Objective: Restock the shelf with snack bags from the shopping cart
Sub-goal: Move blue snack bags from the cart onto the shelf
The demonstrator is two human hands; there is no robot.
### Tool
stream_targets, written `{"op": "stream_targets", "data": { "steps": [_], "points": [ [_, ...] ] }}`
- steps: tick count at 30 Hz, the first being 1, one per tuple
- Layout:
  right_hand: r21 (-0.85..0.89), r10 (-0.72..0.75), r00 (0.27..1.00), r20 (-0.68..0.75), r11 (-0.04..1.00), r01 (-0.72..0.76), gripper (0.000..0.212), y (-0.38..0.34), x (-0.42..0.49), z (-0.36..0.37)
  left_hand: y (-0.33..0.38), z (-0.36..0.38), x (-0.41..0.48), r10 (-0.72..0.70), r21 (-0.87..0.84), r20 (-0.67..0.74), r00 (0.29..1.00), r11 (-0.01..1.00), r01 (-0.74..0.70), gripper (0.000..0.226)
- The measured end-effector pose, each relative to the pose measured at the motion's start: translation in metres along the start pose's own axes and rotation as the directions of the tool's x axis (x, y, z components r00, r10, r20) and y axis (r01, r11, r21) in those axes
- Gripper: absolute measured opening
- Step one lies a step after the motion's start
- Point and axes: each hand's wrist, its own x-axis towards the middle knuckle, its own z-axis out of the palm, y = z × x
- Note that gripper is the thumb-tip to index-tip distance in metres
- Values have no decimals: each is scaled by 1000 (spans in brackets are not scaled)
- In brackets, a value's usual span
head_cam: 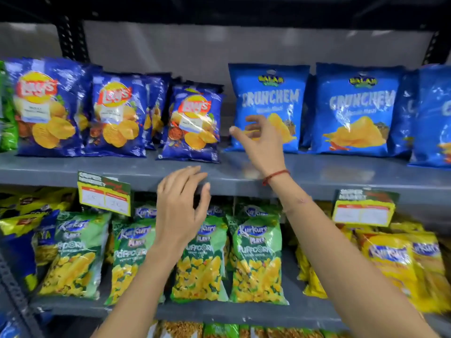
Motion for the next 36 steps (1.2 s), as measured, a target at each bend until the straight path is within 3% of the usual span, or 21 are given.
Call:
{"op": "stream_targets", "data": {
  "steps": [3,5,11,19,21,25,28,32,36],
  "points": [
    [38,-123,958,-261,990,137,21,18,-60,-54,36,25,-31,135,-146,5,991,980,-133,24],
    [-9,-110,926,-360,993,114,14,42,-106,-90,62,49,-62,236,-259,102,966,944,-203,23],
    [-162,188,862,-471,942,-294,7,137,-238,-192,139,121,-153,426,-571,423,800,811,-130,21],
    [-349,452,649,-612,582,-735,5,217,-408,-293,250,194,-263,591,-739,627,507,657,147,23],
    [-322,547,559,-622,473,-820,7,234,-444,-308,272,210,-289,616,-723,677,402,659,208,21],
    [-204,741,295,-603,214,-955,21,269,-508,-327,310,243,-340,625,-636,763,166,680,364,28],
    [-128,832,104,-545,40,-991,40,295,-545,-333,329,269,-376,589,-542,808,30,722,431,32],
    [74,883,-81,-463,-52,-996,61,339,-573,-333,337,316,-424,469,-394,876,-115,831,393,45],
    [279,871,-241,-428,-126,-952,70,389,-588,-332,341,368,-461,189,-73,954,-234,901,428,67]
  ]
}}
